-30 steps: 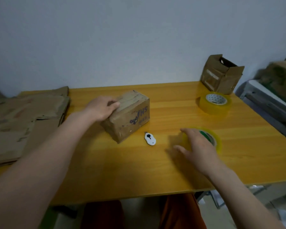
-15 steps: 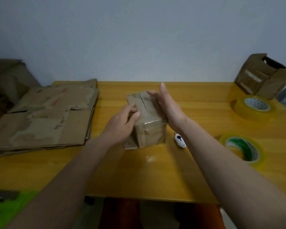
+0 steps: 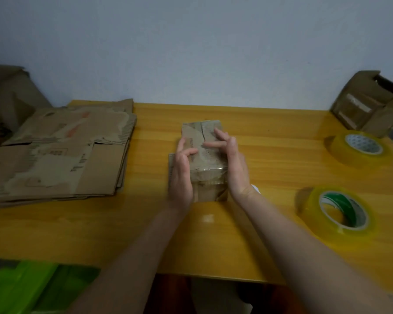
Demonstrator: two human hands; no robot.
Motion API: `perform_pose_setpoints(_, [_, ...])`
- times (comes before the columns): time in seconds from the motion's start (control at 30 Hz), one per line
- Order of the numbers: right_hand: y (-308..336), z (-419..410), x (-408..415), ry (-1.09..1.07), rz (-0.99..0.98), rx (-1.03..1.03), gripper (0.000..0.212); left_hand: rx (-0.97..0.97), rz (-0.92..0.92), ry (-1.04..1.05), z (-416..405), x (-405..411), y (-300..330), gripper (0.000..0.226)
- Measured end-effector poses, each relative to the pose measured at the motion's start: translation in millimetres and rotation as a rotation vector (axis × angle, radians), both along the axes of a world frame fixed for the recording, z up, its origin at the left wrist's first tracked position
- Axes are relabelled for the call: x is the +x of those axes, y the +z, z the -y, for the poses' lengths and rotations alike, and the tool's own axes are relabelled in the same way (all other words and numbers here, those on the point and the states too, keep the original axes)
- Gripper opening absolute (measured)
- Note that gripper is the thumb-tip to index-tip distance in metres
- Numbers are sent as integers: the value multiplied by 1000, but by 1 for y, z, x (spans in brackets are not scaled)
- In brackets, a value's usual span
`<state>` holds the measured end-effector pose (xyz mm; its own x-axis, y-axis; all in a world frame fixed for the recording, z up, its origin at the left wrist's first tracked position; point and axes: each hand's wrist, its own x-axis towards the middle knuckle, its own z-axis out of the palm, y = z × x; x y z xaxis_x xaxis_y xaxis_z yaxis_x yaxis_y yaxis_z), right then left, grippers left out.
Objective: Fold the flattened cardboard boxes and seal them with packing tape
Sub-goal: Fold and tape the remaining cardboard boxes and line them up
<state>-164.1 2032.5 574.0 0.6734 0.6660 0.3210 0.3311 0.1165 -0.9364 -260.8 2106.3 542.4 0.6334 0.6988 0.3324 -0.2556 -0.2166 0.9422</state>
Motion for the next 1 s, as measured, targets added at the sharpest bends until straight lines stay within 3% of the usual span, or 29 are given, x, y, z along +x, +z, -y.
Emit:
perform_pose_setpoints(0.17, [0,14,16,152,204,-191,86,286,-108,11,-15,-9,-9,35])
perform_pose_setpoints(0.27, [1,26,27,253,353,-314,66,380,-231,-81,-25,-21,-1,32])
perform_pose_setpoints(0.47, [1,35,37,339,450,-344,65,534,-381,-120,-34,-31,4,65])
perform_pose_setpoints(0.63, [15,35,27,251,435,-445,86,558,-470,-122,-36,-32,5,93])
perform_pose_setpoints(0.7, [25,24,14,109,496,-521,92,570,-476,-125,-36,-32,6,98])
perform_pose_setpoints(0.77, [24,15,2,-3,564,-521,83,577,-477,-126,-36,-33,7,101])
perform_pose_setpoints(1.0, [17,23,13,124,514,-438,73,649,-600,-229,-46,-45,24,100])
